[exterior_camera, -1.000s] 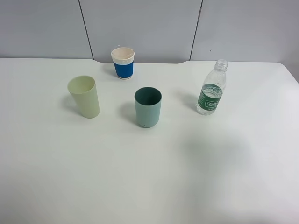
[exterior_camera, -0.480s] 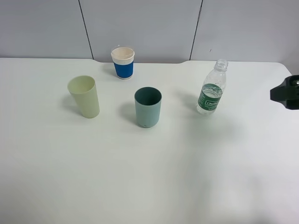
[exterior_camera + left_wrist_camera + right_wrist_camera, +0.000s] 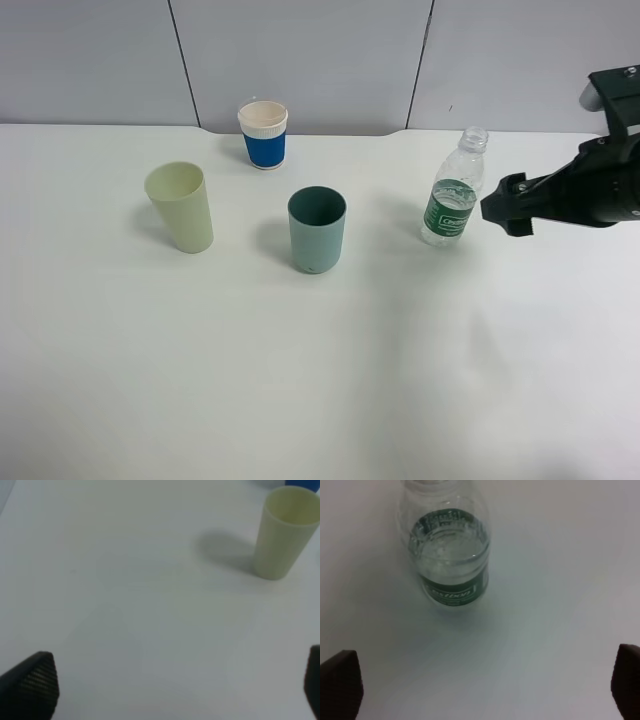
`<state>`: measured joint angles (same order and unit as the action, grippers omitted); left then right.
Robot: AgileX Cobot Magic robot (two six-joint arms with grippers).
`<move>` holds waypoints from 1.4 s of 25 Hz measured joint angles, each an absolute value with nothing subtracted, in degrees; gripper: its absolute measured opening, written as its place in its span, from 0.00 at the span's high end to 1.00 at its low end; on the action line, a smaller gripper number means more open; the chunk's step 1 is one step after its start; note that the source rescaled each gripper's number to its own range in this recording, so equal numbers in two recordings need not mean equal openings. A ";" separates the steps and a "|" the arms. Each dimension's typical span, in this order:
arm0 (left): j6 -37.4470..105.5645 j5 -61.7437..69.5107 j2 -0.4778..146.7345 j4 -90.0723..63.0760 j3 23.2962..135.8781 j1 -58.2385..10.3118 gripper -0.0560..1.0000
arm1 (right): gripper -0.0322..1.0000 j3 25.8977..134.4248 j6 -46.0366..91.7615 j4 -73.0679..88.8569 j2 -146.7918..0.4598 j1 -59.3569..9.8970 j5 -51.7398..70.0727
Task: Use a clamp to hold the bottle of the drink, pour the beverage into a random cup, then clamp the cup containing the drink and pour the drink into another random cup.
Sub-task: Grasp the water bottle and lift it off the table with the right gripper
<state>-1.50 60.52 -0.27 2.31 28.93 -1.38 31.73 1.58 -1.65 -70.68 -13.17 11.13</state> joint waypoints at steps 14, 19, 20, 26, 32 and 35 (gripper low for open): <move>-1.50 60.52 -0.27 2.31 28.93 -1.38 0.00 | 0.00 31.79 0.00 -5.10 -91.51 -13.37 -9.04; -1.50 60.52 -0.27 2.31 28.93 -1.38 0.00 | 0.00 31.85 1.71 -5.17 -98.22 -13.37 -17.77; -1.50 60.52 -0.27 2.31 28.93 -1.38 0.00 | 0.00 31.86 2.20 -5.17 -99.26 -13.37 -19.26; -1.50 60.52 -0.27 2.31 28.93 -1.38 0.00 | 0.00 31.91 5.91 -5.11 -104.88 -13.37 -27.93; -1.50 60.52 -0.27 2.31 28.93 -1.38 0.00 | 0.00 31.91 8.88 -5.05 -105.57 -13.37 -36.43; -1.50 60.52 -0.27 2.31 28.93 -1.38 0.00 | 0.00 31.91 9.23 -5.05 -105.57 -13.37 -39.96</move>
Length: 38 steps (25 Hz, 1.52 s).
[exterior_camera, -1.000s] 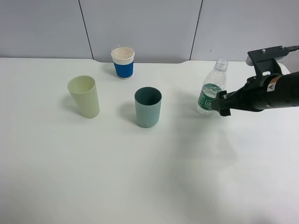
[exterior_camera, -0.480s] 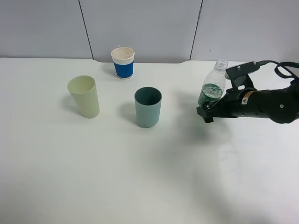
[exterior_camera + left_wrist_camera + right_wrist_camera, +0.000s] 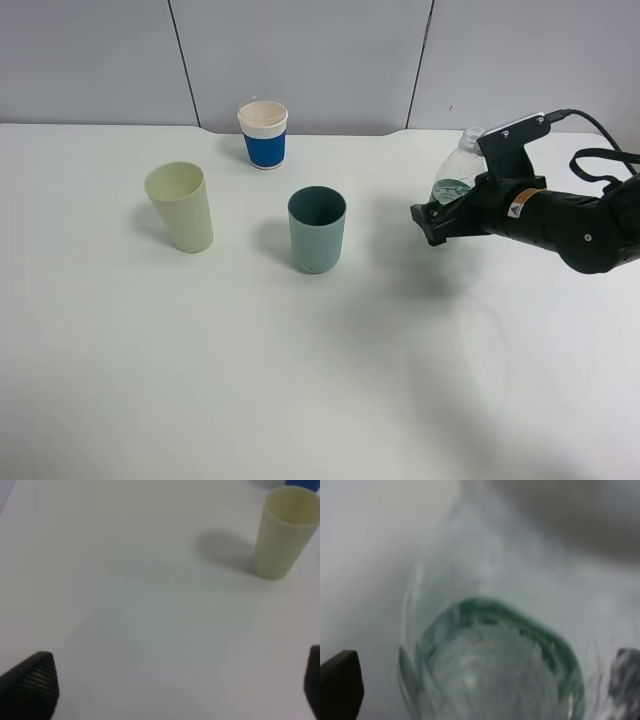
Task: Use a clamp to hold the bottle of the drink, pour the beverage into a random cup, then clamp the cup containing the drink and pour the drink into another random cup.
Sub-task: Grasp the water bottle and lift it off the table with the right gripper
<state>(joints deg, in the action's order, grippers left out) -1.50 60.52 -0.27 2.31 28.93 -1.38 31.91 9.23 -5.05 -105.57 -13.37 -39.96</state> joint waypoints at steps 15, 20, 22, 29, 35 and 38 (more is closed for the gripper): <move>-1.50 60.52 -0.27 2.31 28.93 -1.38 0.00 | 0.00 31.91 9.68 -5.05 -105.57 -13.37 -41.40; -1.50 60.52 -0.27 2.31 28.93 -1.38 0.00 | 0.07 31.91 9.68 -5.05 -105.57 -13.37 -41.31; -1.50 60.52 -0.27 2.31 28.93 -1.38 0.00 | 0.22 31.91 9.68 -5.05 -105.57 -13.37 -40.47; -1.50 60.52 -0.27 2.31 28.93 -1.38 0.00 | 0.95 31.93 8.98 -4.84 -105.52 -13.37 -36.99; -1.50 60.52 -0.27 2.31 28.93 -1.38 0.00 | 0.95 31.93 7.50 -4.87 -104.94 -13.37 -35.56; -1.50 60.52 -0.27 2.31 28.93 -1.38 0.00 | 0.95 31.93 7.50 -5.08 -103.38 -13.37 -33.27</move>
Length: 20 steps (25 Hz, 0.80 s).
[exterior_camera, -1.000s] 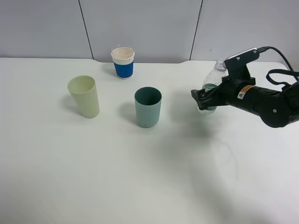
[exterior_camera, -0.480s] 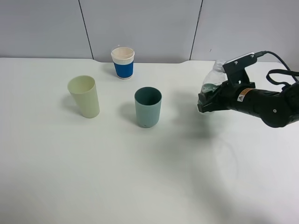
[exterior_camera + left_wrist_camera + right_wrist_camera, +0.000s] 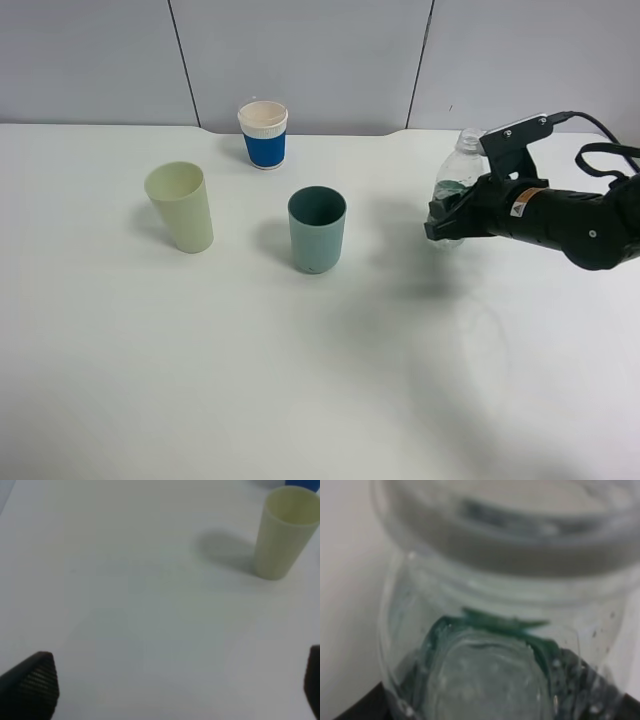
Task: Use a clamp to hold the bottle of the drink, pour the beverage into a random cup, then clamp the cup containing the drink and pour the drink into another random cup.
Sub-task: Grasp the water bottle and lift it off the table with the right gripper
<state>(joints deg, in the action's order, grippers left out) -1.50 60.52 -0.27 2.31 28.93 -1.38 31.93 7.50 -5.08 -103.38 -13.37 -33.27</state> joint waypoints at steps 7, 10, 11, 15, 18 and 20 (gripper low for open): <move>-1.50 60.52 -0.27 2.31 28.93 -1.38 0.00 | 0.95 31.82 7.50 -4.71 -95.91 -15.01 -29.86; -1.50 60.52 -0.27 2.31 28.93 -1.38 0.00 | 0.95 31.82 7.50 -3.59 -92.92 -15.58 -28.86; -1.50 60.52 -0.27 2.31 28.93 -1.38 0.00 | 0.95 31.82 7.50 -3.47 -92.07 -15.58 -28.32; -1.50 60.52 -0.27 2.31 28.93 -1.38 0.00 | 0.95 31.90 6.48 -2.72 -89.73 -15.58 -25.83; -1.50 60.52 -0.27 2.31 28.93 -1.38 0.00 | 0.95 34.40 3.61 -3.37 -89.07 -15.58 -20.39; -1.50 60.52 -0.27 2.31 28.93 -1.38 0.00 | 0.95 37.20 0.00 -5.54 -89.07 -15.58 -14.64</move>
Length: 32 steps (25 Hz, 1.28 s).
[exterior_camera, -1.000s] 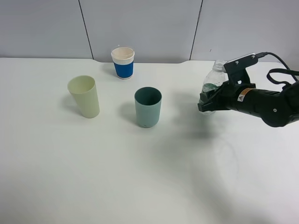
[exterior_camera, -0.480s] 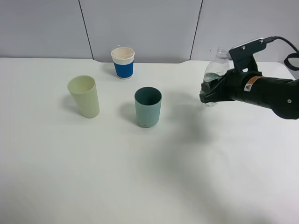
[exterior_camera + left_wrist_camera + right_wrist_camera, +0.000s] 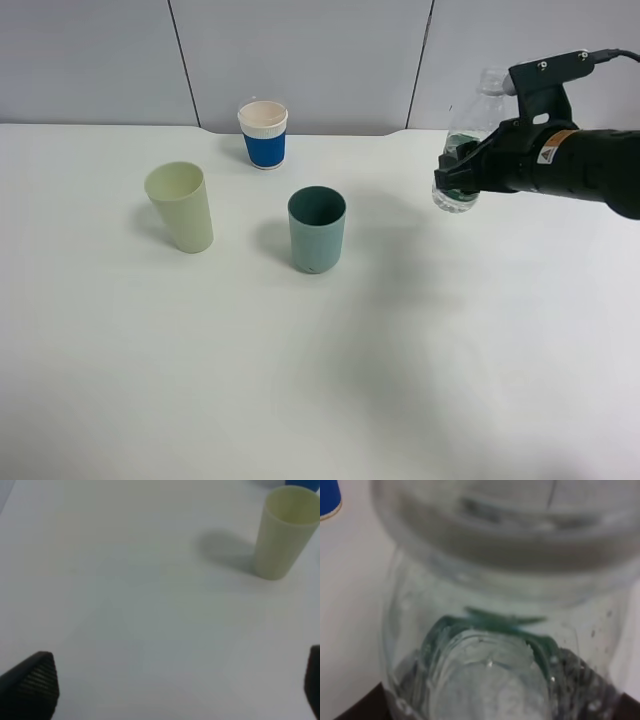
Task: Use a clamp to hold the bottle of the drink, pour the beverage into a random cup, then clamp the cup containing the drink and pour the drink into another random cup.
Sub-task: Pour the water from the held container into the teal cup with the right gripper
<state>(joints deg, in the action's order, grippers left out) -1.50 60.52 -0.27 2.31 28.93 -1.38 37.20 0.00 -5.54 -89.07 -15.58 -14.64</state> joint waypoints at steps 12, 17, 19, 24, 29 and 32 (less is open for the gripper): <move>-1.50 60.52 -0.27 2.31 28.93 -1.38 0.00 | 0.95 49.25 -28.16 -39.05 -89.17 -21.46 -2.07; -1.50 60.52 -0.27 2.31 28.93 -1.38 0.00 | 0.95 49.91 -33.19 -46.15 -89.17 -24.84 -1.83; -1.50 60.52 -0.27 2.31 28.93 -1.38 0.00 | 0.95 49.91 -33.46 -47.68 -89.17 -26.40 -1.22; -1.50 60.52 -0.27 2.31 28.93 -1.38 0.00 | 0.95 49.91 -35.77 -51.34 -89.17 -29.08 0.42; -1.50 60.52 -0.27 2.31 28.93 -1.38 0.00 | 0.95 50.56 -50.44 -66.20 -89.24 -32.22 5.29; -1.50 60.52 -0.27 2.31 28.93 -1.38 0.00 | 0.95 51.31 -62.18 -76.29 -89.24 -34.43 9.40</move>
<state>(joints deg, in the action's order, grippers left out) -1.50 60.52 -0.27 2.31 28.93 -1.38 51.31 -62.18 -76.29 -89.24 -34.43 9.40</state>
